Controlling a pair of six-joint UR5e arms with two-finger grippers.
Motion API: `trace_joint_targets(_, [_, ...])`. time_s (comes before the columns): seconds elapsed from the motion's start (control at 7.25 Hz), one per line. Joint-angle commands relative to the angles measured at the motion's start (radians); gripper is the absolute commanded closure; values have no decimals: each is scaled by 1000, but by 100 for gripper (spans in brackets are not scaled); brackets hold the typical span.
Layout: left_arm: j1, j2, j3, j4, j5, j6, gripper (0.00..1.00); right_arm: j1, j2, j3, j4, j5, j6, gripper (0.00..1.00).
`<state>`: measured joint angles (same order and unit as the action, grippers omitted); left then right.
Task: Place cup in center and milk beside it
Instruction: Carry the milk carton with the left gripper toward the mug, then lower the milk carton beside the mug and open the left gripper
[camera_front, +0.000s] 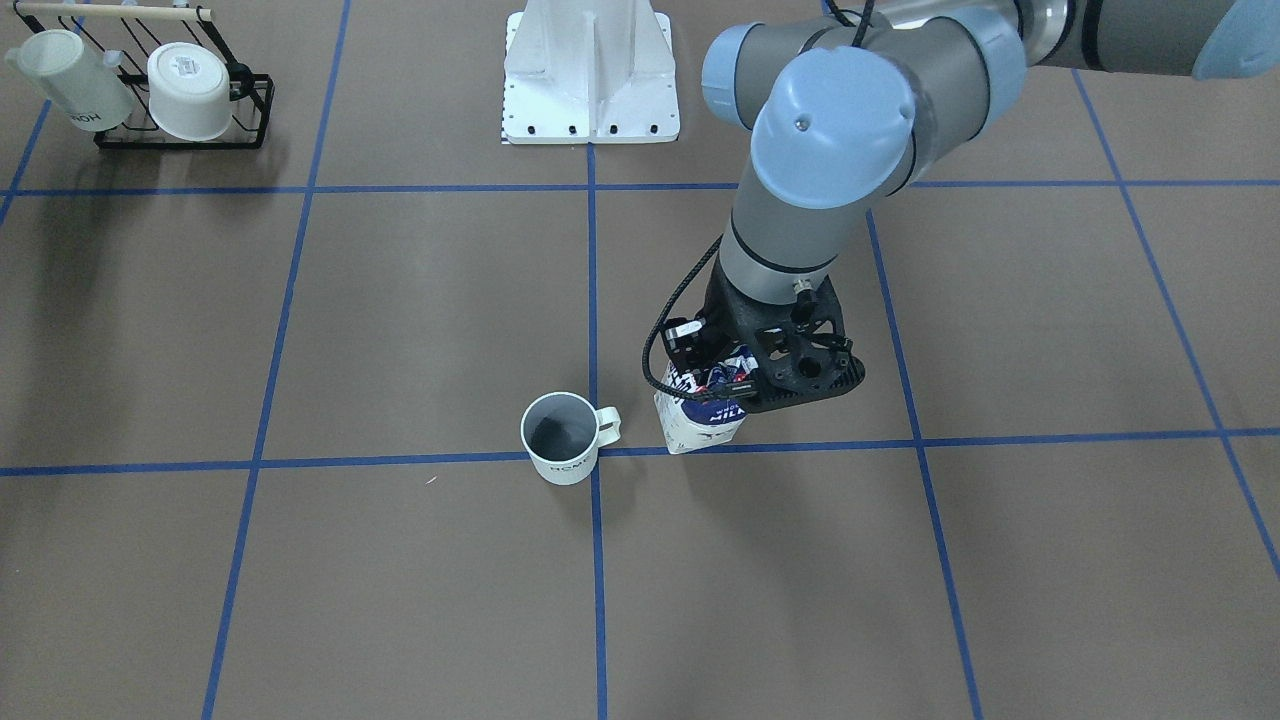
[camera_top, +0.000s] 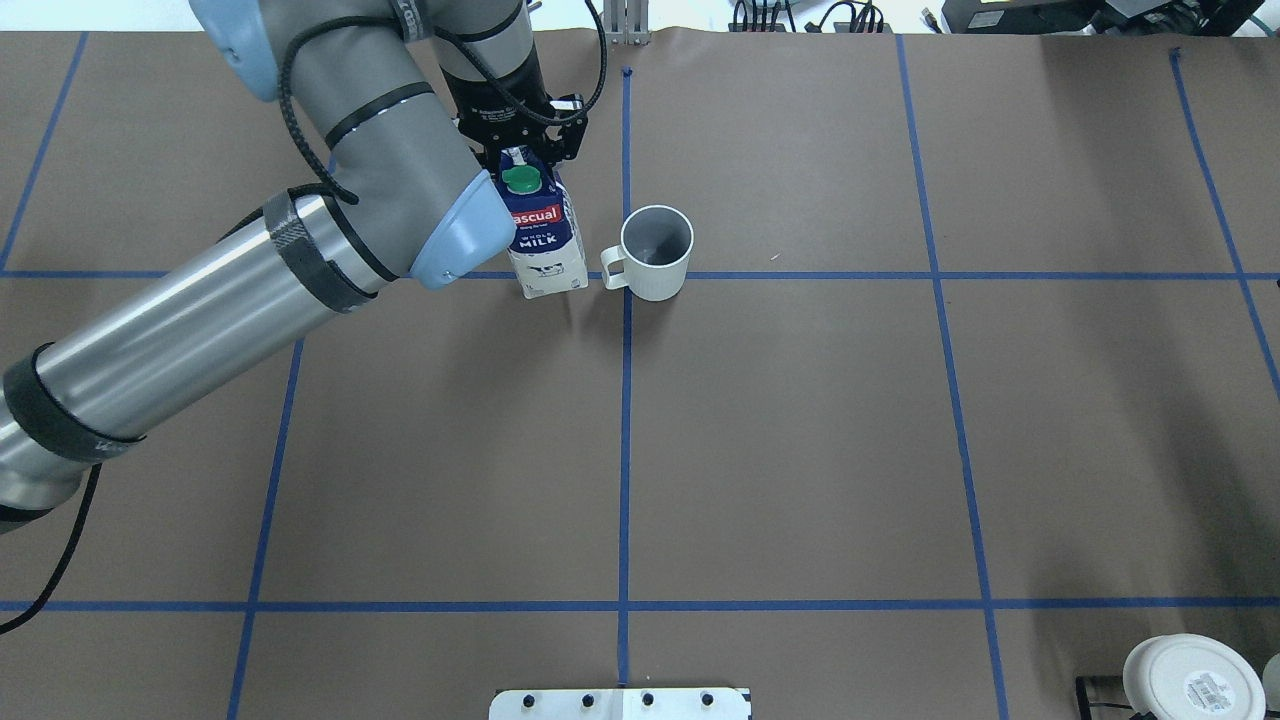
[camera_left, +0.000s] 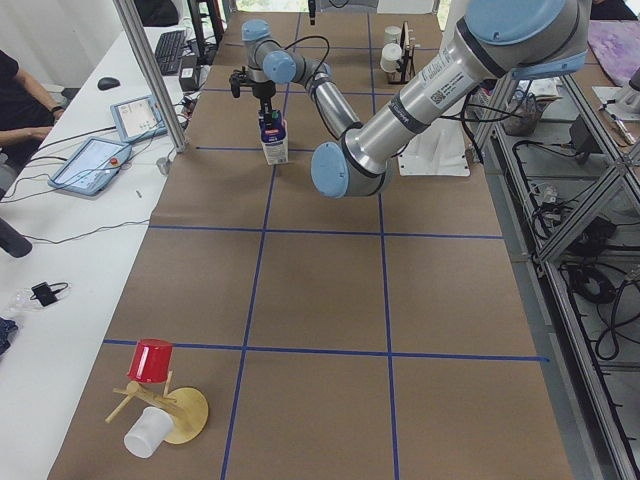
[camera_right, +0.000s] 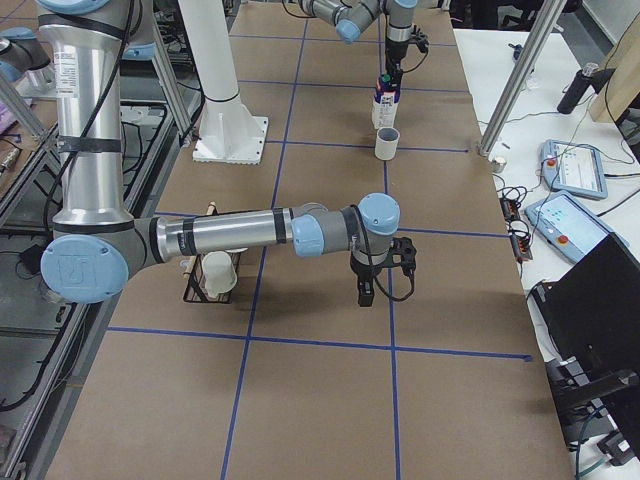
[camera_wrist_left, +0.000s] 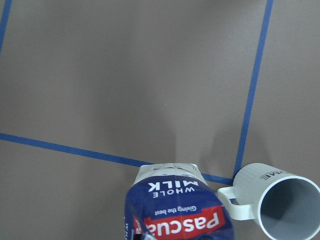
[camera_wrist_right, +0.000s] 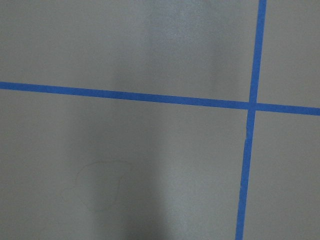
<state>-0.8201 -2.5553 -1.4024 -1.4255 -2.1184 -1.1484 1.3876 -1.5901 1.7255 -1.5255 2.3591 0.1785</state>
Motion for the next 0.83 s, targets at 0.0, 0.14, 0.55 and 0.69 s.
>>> trace_joint_targets(0.0, [25,-8,26,-27,12,-5,100,1,1,-3,-1,-1,-1,0])
trace_joint_targets(0.14, [36,-8,29,-32,31,-5,100,-1,1,-3,-1,-1,1,0])
trace_joint_targets(0.55, [50,-6,29,-43,38,-8,17,-1,2,-4,-2,-1,1,0])
trace_joint_targets(0.69, [53,1,26,-59,60,-10,3,-1,2,-4,-1,2,1,0])
